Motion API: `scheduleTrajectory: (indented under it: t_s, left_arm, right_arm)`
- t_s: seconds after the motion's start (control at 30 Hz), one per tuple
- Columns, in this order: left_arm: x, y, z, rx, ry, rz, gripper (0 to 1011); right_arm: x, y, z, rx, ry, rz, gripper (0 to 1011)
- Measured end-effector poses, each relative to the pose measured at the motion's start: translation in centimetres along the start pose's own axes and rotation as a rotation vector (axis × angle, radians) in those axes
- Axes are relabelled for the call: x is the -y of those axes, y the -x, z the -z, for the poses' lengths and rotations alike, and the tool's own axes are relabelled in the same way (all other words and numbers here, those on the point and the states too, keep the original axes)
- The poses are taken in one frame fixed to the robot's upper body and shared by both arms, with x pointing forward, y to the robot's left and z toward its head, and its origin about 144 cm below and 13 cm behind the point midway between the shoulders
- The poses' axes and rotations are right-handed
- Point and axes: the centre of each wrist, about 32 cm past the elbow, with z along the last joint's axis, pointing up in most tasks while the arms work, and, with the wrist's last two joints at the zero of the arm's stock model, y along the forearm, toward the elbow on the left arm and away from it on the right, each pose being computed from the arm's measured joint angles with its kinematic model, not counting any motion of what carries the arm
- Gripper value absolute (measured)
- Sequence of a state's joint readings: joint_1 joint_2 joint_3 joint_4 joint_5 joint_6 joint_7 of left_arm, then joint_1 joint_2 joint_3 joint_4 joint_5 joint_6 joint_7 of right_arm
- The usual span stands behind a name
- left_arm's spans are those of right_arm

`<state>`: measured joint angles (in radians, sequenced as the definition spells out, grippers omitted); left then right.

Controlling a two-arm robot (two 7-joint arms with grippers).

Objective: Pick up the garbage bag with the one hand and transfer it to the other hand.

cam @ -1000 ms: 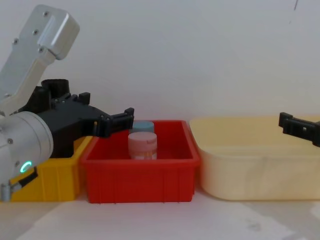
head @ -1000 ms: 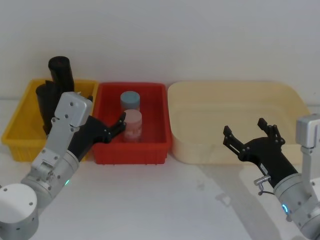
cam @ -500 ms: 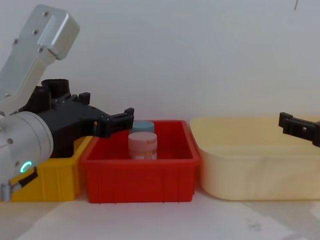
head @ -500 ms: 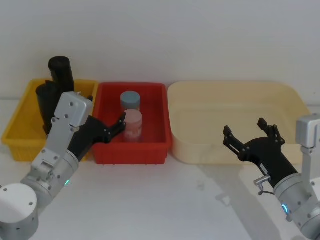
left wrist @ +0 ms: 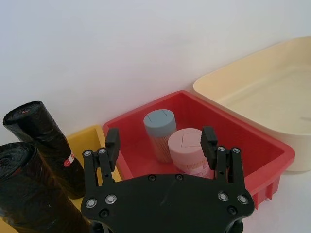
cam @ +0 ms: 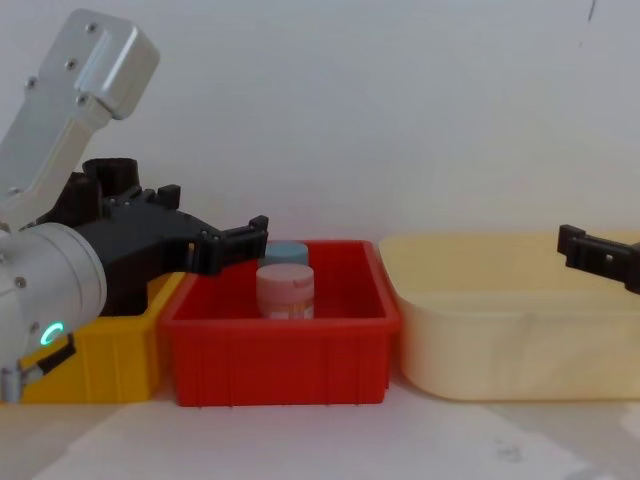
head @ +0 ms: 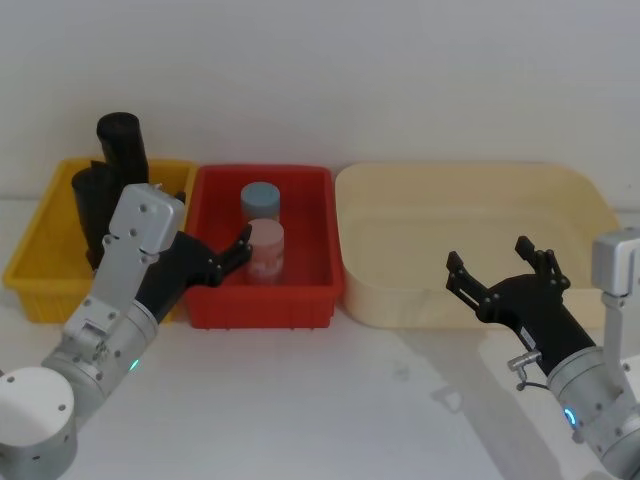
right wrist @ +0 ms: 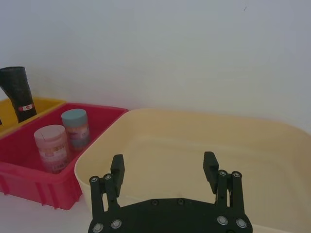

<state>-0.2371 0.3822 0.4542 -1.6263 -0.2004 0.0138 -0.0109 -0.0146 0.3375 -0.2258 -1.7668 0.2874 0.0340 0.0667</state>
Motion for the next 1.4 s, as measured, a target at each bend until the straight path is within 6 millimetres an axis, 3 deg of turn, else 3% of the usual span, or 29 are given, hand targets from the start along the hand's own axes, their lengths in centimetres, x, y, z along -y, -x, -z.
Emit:
scheduleTrajectory:
  t_s: [0.47, 0.63, 0.9, 1.07, 1.4]
  left_arm:
    - [-0.1, 0.2, -0.3, -0.001, -0.005, -0.007, 1001]
    - [-0.5, 0.5, -1.4, -0.005, -0.014, -0.024, 1001]
    - [-3.2, 0.2, -4.8, -0.005, -0.041, -0.075, 1001]
    - [-5.8, -1.4, -6.9, -0.003, -0.051, -0.12, 1001]
    - [-9.4, -5.8, -8.2, -0.011, -0.077, -0.165, 1001]
  right_arm:
    - [-0.1, -0.1, 0.0, 0.002, -0.001, -0.008, 1000]
    - [-0.7, -0.6, -0.2, 0.0, -0.006, -0.043, 1000]
    - [-2.3, -1.4, -1.0, -0.01, -0.025, -0.131, 1000]
    - [-3.6, -1.6, -1.8, -0.016, -0.035, -0.19, 1000]
    - [-8.4, -0.3, -3.8, -0.025, -0.042, -0.32, 1000]
